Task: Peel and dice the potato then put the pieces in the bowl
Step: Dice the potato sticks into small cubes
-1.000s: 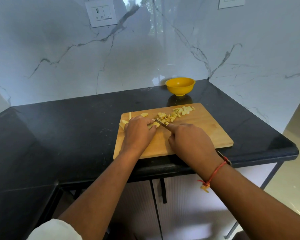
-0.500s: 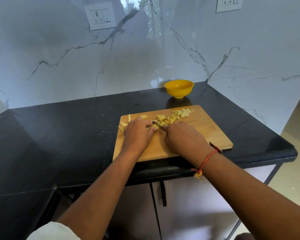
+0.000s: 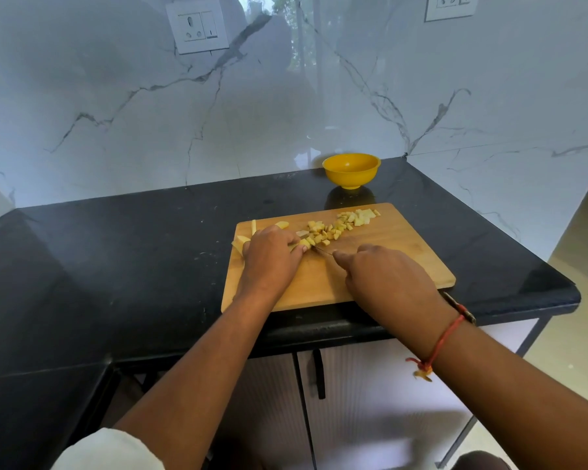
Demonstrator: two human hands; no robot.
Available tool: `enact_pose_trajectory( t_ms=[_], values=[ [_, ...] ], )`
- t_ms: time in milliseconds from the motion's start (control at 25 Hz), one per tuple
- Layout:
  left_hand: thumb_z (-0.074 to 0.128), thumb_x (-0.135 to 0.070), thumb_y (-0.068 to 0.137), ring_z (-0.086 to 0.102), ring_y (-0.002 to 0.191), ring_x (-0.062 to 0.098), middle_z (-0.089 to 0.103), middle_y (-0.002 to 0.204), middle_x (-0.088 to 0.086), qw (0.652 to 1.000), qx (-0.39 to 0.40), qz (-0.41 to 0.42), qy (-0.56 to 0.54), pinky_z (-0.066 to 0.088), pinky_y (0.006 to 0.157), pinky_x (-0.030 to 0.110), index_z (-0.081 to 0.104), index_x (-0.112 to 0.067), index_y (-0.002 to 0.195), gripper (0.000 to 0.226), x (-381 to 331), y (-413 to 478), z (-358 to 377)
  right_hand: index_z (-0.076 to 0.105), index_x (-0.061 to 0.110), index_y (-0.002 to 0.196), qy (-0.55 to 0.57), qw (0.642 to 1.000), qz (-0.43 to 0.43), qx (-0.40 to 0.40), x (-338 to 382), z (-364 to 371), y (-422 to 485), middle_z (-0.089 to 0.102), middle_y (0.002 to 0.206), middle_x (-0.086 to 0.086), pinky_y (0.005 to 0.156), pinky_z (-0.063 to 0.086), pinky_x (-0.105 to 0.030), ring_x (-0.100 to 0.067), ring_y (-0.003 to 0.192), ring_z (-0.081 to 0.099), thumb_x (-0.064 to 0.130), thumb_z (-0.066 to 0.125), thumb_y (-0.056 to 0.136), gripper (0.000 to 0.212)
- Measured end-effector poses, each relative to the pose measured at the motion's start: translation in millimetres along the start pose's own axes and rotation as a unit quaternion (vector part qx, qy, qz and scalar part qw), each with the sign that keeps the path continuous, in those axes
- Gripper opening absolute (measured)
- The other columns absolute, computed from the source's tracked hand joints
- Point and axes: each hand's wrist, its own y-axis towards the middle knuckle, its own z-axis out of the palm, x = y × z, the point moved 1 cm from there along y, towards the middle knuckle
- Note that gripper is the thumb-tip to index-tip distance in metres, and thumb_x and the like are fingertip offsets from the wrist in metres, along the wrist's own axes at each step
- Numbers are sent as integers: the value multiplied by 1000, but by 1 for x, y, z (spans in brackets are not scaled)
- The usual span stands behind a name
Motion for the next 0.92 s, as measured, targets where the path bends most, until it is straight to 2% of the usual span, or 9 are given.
enact_pose_trajectory(
  t_ms=[80, 160, 200, 320, 400, 560, 720, 800, 920],
  values=[
    [63, -39, 95, 54, 113, 18, 66, 116, -3, 1000, 2, -2, 8, 36, 91, 37, 73, -28, 113, 24, -1, 0, -2, 31, 35, 154, -9, 1000, 2, -28, -4, 0, 1, 48, 102, -2, 72, 49, -32, -19, 87, 54, 17, 48, 103, 57],
    [62, -38, 96, 52, 116, 19, 65, 120, -3, 1000, 6, -6, 12, 36, 96, 40, 72, -28, 117, 25, -3, -1, -4, 35, 37, 153, 19, 999, 15, -48, -8, -2, 5, 58, 115, -4, 76, 52, -33, -21, 96, 60, 21, 43, 104, 53],
    [62, -38, 96, 51, 118, 19, 65, 121, -3, 1000, 6, -7, 12, 36, 97, 41, 71, -28, 118, 26, -3, -1, -4, 40, 39, 151, 49, 997, 24, -52, -10, -4, 6, 62, 114, -4, 74, 52, -31, -20, 95, 61, 24, 42, 104, 50],
    [61, -37, 96, 51, 118, 17, 65, 120, -4, 1000, 5, -10, 2, 35, 99, 40, 70, -26, 118, 26, -2, -2, -4, 53, 42, 142, 140, 988, 46, -45, -11, -9, 5, 64, 85, 4, 61, 50, -26, -12, 74, 59, 30, 47, 100, 44],
    [61, -36, 96, 50, 118, 16, 65, 119, -5, 1000, 5, -16, -3, 34, 100, 39, 70, -25, 118, 26, -1, -2, -3, 58, 41, 138, 169, 983, 58, -53, -8, -11, 2, 63, 80, 5, 58, 49, -24, -9, 69, 57, 32, 49, 99, 41],
    [63, -39, 94, 52, 117, 15, 67, 118, -8, 999, -6, -30, -10, 34, 102, 42, 71, -29, 114, 24, 1, -2, -1, 56, 38, 140, 143, 986, 43, -79, 6, -9, 6, 67, 91, 0, 68, 55, -29, -14, 77, 61, 30, 46, 100, 42],
    [66, -41, 92, 53, 115, 15, 67, 116, -9, 999, -9, -36, -14, 34, 101, 43, 71, -31, 108, 20, 3, -2, -1, 54, 36, 142, 129, 987, 47, -81, 12, -5, 10, 63, 95, -1, 71, 53, -29, -14, 80, 57, 28, 43, 102, 42],
    [67, -42, 91, 55, 109, 13, 66, 110, -10, 999, -18, -32, -18, 34, 99, 42, 70, -30, 103, 17, 3, -3, -2, 52, 34, 143, 130, 987, 53, -78, 13, -4, 8, 59, 93, 1, 74, 53, -29, -14, 82, 55, 28, 43, 103, 41],
    [67, -44, 91, 55, 95, 9, 64, 98, -10, 999, -19, -25, -20, 36, 94, 38, 68, -28, 97, 18, 2, -3, -2, 51, 33, 143, 132, 987, 53, -75, 15, -2, 5, 66, 101, -1, 78, 55, -31, -16, 87, 59, 28, 43, 103, 42]
  ],
)
